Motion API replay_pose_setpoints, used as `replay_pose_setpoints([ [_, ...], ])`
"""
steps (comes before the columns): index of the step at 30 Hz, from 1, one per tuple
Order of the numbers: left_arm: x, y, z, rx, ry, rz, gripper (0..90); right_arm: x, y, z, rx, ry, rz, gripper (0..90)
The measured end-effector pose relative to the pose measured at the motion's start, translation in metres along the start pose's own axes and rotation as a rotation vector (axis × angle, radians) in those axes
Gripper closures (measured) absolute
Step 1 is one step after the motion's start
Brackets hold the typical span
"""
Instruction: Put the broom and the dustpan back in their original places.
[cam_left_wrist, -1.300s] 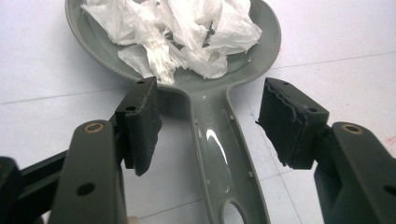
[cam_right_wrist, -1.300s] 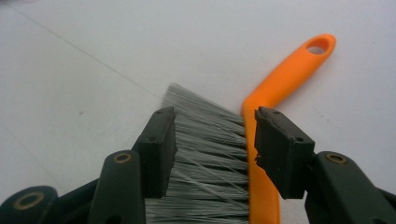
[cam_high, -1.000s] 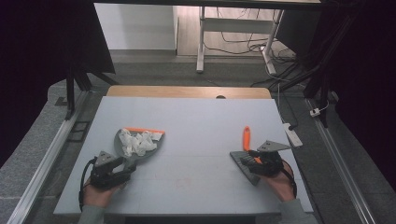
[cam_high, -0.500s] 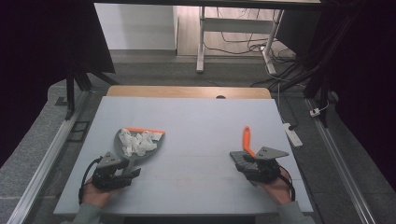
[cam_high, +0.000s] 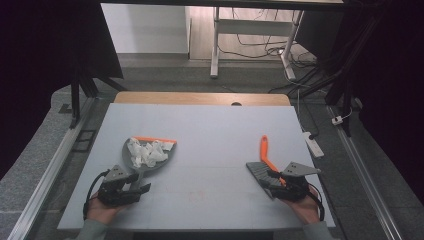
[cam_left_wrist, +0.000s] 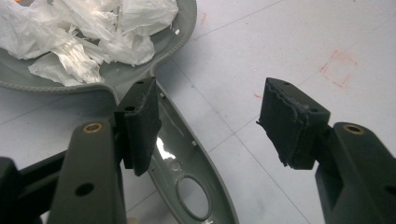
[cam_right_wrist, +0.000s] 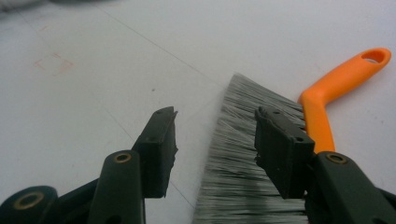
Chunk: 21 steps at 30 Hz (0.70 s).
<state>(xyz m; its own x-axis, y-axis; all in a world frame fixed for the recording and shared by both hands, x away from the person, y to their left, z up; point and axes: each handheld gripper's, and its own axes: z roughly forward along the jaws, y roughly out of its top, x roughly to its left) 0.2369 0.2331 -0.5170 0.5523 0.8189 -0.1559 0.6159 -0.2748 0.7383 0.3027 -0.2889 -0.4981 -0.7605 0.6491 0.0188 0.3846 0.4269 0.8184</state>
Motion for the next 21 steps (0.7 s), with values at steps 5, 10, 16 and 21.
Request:
replay_pose_setpoints([
  [5,-0.0003,0.0001,0.0004,0.000,0.003,-0.002,38.1,0.0029,0.0011,0.0020,0.004,0.009,-0.014,48.4],
  [10,0.0006,0.0001,-0.0001,0.000,0.002,-0.005,38.0,0.0037,0.0017,0.0032,0.006,0.006,-0.017,48.5],
  [16,0.0007,0.0002,-0.0001,0.000,0.003,-0.005,37.9,0.0040,0.0018,0.0032,0.008,0.003,-0.020,48.5],
  [21,0.0006,0.0004,-0.0001,0.000,0.004,-0.005,37.8,0.0040,0.0023,0.0021,0.000,0.000,-0.017,48.4],
])
